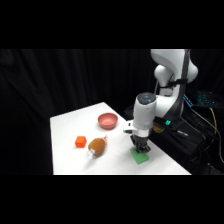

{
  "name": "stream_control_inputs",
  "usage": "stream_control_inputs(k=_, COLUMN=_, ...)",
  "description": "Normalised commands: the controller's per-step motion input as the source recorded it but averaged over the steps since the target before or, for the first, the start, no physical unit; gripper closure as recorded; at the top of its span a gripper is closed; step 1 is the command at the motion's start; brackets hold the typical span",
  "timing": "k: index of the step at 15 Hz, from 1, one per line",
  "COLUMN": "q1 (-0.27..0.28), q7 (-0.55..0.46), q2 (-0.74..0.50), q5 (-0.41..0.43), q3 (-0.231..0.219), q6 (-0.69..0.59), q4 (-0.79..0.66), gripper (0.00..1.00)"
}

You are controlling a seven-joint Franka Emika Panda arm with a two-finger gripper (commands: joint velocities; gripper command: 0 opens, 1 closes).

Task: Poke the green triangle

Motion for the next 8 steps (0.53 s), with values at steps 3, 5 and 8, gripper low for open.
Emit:
stream_control_inputs(k=3, q1=0.082, q7=-0.19, q2=0.51, q5=0.105, q3=-0.075, q6=0.05, q4=0.32, gripper=0.98)
stream_control_inputs(k=5, q1=0.047, q7=-0.19, q2=0.35, q5=0.156, q3=-0.023, q6=-0.06, q4=0.24, gripper=0.98)
stream_control_inputs(k=8, q1=0.035, q7=-0.15, q2=0.01, q5=0.175, q3=0.016, q6=-0.17, q4=0.08, gripper=0.98)
